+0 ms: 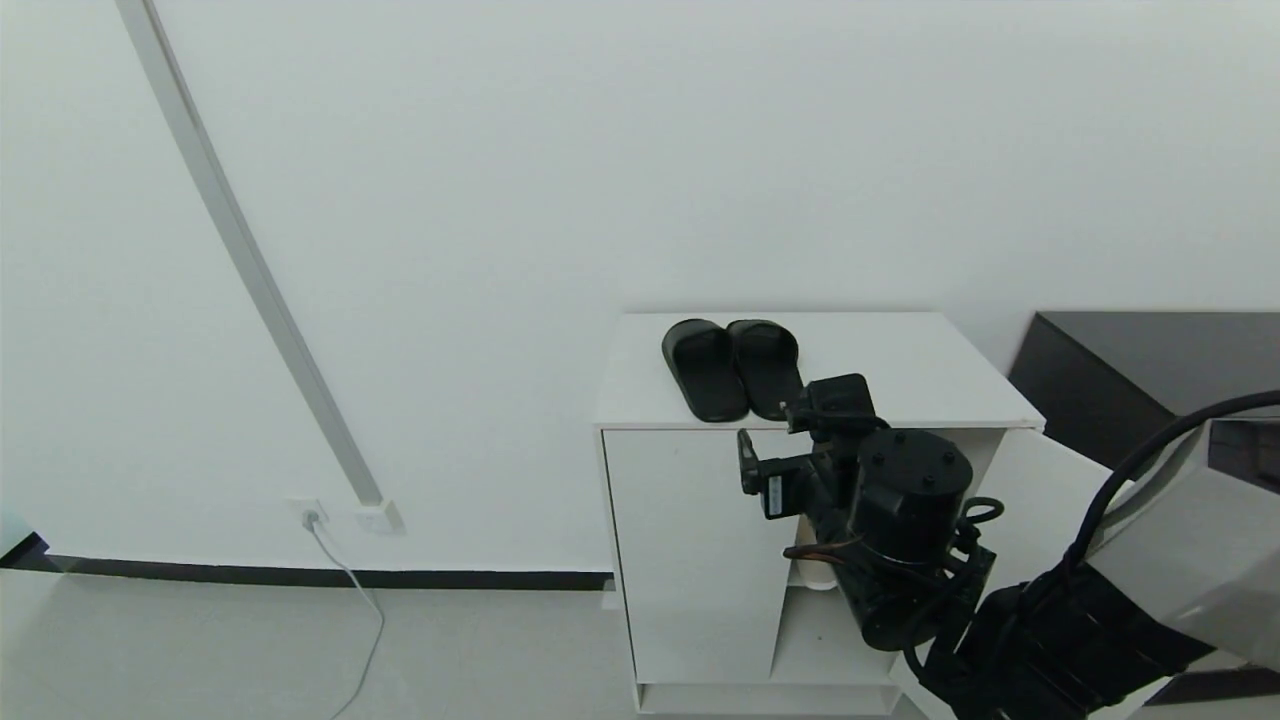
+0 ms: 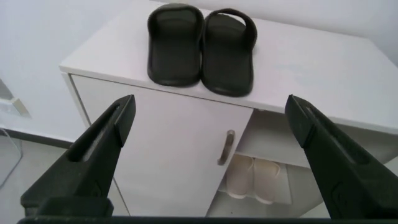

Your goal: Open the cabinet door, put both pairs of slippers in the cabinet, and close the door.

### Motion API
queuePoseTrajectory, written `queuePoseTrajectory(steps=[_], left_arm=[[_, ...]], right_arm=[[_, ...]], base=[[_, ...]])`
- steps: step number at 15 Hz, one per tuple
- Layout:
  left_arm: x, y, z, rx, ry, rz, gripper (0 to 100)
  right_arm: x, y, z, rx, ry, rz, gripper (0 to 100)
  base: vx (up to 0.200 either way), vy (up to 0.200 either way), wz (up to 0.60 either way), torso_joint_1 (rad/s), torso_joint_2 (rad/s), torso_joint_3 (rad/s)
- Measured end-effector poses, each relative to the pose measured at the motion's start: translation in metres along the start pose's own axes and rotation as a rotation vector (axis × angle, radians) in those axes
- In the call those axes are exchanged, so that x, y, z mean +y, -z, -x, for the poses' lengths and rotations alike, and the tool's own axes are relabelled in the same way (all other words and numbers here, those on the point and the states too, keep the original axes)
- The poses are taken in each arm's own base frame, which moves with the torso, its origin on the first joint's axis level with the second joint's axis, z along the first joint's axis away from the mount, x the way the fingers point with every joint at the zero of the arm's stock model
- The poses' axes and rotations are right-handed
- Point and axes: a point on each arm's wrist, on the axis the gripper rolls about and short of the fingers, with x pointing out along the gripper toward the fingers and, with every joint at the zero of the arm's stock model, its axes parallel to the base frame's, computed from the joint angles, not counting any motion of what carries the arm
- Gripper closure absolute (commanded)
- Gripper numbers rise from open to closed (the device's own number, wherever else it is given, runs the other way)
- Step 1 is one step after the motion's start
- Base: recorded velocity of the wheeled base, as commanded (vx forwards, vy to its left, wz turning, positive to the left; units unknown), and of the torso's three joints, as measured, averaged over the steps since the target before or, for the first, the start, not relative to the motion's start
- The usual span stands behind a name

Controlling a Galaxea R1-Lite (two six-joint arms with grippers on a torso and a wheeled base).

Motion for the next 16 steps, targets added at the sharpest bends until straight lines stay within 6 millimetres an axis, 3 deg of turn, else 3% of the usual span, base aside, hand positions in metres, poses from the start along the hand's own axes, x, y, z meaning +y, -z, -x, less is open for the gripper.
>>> queuePoseTrajectory(steps=[3,6,8,11,16], left_arm=[[0.000,0.000,0.000,0.000,0.000,-0.002,100],[0.000,0.000,0.000,0.000,0.000,-0.038,100],[0.000,0.000,0.000,0.000,0.000,-0.027,100],[0.000,0.000,0.000,0.000,0.000,-0.025,100],[0.000,0.000,0.000,0.000,0.000,-0.023,100]], right_arm=[[-0.003,0.004,-0.010,0.026,0.017,0.028,0],[0.000,0.007,-0.028,0.206,0.031,0.045,0],[0.002,-0.004,-0.036,0.294,0.016,-0.010,0],[0.003,-0.026,-0.041,0.281,-0.022,-0.118,0],[0.004,-0.027,-0.041,0.284,-0.060,-0.145,0]], base=[[0.000,0.000,0.00,0.181,-0.37,-0.196],[0.000,0.000,0.00,0.154,-0.34,-0.176],[0.000,0.000,0.00,0.021,-0.04,-0.021],[0.000,0.000,0.00,0.000,0.00,0.000],[0.200,0.000,0.00,0.003,0.00,0.003]])
